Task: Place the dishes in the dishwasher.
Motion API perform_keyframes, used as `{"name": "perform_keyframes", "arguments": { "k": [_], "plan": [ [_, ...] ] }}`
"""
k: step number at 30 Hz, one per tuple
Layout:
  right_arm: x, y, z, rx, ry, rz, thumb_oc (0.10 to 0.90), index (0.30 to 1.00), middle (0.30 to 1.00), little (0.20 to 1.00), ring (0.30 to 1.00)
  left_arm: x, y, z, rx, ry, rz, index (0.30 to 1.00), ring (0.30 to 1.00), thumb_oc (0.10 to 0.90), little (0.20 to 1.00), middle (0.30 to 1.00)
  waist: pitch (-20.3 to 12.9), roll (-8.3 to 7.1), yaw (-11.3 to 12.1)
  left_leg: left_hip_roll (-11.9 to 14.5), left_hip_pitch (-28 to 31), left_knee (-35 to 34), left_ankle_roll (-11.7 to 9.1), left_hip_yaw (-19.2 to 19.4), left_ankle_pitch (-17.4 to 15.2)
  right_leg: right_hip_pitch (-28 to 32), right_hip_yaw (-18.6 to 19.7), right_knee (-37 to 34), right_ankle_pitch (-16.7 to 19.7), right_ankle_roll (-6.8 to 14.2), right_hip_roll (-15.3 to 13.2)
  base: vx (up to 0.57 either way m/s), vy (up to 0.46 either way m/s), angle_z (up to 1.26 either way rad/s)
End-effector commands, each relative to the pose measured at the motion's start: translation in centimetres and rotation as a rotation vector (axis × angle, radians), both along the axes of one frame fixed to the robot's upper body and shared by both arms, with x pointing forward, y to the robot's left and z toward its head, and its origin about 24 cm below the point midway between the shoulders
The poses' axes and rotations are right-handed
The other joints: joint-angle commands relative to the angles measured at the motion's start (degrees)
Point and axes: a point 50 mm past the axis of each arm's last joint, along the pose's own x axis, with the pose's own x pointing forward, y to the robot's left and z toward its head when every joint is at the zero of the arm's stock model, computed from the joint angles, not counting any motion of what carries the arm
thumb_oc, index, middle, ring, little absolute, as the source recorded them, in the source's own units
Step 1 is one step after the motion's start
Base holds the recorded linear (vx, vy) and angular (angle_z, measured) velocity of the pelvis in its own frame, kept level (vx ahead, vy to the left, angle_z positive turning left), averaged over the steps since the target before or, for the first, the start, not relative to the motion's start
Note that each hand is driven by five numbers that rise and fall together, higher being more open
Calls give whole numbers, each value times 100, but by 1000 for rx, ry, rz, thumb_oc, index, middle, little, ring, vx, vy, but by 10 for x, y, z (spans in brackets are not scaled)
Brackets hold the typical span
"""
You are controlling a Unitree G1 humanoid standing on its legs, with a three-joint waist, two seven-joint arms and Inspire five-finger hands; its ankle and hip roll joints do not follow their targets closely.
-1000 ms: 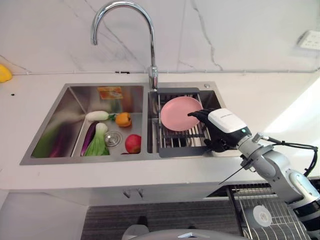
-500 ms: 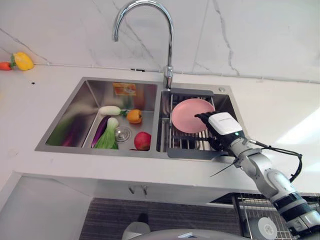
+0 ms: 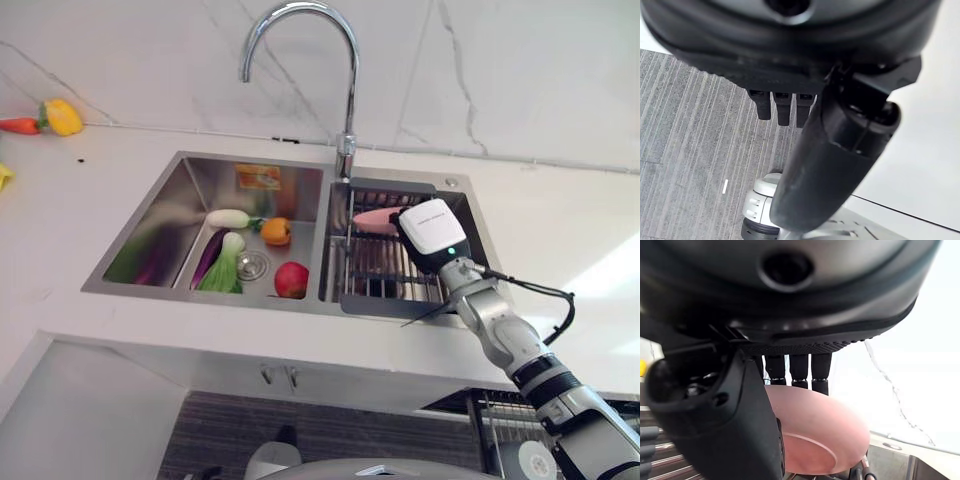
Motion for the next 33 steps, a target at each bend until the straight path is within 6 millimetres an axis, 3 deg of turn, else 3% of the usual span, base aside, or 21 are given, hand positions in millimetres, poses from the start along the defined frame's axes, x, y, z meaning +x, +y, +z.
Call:
{"name": "perform_keyframes", "arguments": {
  "k": [1, 5, 6, 9, 11, 14, 16, 19, 20, 23, 26, 29, 33],
  "plan": [
    [12, -6, 60, 95, -285, -11, 400, 300, 300, 300, 300, 12, -1, 0, 39, 23, -100, 900, 900, 800, 900, 900, -161, 123, 186, 236, 15, 21, -164, -341, -405, 143, -127, 98, -276, 379, -347, -2, 2, 12],
    [6, -12, 77, 158, -360, -13, 400, 300, 300, 300, 300, 12, -1, 0, 38, 30, -103, 900, 900, 800, 900, 900, -171, 120, 181, 240, 4, 21, -170, -364, -397, 148, -146, 98, -292, 367, -331, 3, -4, 7],
    [-1, -17, 92, 210, -437, -4, 400, 300, 300, 300, 300, 11, -2, -1, 37, 34, -101, 900, 900, 800, 900, 900, -169, 124, 131, 245, 0, 21, -175, -380, -397, 148, -136, 98, -313, 355, -317, 5, 0, 4],
    [-14, -27, 105, 267, -514, -14, 400, 300, 300, 300, 300, 11, -4, -1, 34, 35, -99, 900, 900, 800, 900, 900, -157, 126, 47, 250, -4, 21, -171, -391, -394, 141, -121, 98, -331, 344, -298, 3, 1, 8],
    [-42, -44, 121, 380, -647, -28, 400, 300, 300, 300, 300, 9, -7, -2, 32, 47, -109, 900, 900, 800, 900, 900, -143, 141, -147, 263, 14, 21, -157, -350, -399, 100, -24, 98, -336, 336, -274, 6, 6, 17],
    [-60, -50, 123, 494, -699, -25, 400, 300, 300, 300, 300, 6, -10, -3, 30, 57, -106, 900, 900, 800, 900, 900, -126, 157, -304, 276, 38, 21, -140, -242, -413, 22, 116, 98, -321, 343, -260, -6, 18, 0],
    [-83, -68, 130, 526, -783, -73, 400, 300, 300, 300, 300, 3, -13, -4, 24, 61, -97, 900, 900, 800, 900, 900, -86, 169, -586, 295, 103, 21, -113, 55, -476, -160, 435, 98, -252, 388, -262, -6, 39, -53],
    [-103, -94, 130, 477, -840, -199, 400, 300, 300, 300, 300, 5, -13, -4, 24, 48, -77, 900, 900, 800, 900, 900, -56, 145, -876, 300, 193, 21, -89, 362, -563, -315, 743, 98, -180, 433, -254, 20, 26, -84],
    [-103, -94, 130, 477, -840, -199, 400, 300, 300, 300, 300, 5, -13, -4, 24, 48, -77, 900, 900, 800, 900, 900, -56, 145, -876, 300, 193, 21, -89, 362, -563, -315, 743, 98, -180, 433, -254, 22, 17, -67],
    [-127, -125, 125, 366, -863, -372, 400, 300, 300, 300, 300, 12, -13, -3, 25, 21, -83, 900, 900, 800, 900, 900, -52, 144, -1130, 331, 281, 21, -96, 656, -652, -484, 1072, 98, -134, 462, -218, 24, 21, -77],
    [-138, -135, 123, 334, -894, -454, 400, 300, 300, 300, 300, 19, -13, -2, 22, -4, -77, 900, 900, 800, 900, 900, -42, 146, -1350, 352, 286, 21, -80, 857, -684, -655, 1316, 98, -70, 491, -203, 9, 28, -62],
    [-140, -142, 104, 359, -817, -532, 400, 300, 300, 300, 300, 30, -16, -1, 18, -46, -73, 900, 900, 800, 900, 900, 10, 142, -1644, 369, 388, 21, -49, 1216, -750, -838, 1685, 98, 14, 517, -164, 10, 40, -69],
    [-134, -142, 85, 405, -717, -556, 400, 300, 300, 300, 300, 34, -18, 0, 15, -63, -75, 900, 900, 800, 900, 900, 51, 132, -1726, 388, 467, 21, -34, 1478, -792, -946, 1908, 108, 66, 537, -140, -3, 20, -58]
  ]
}}
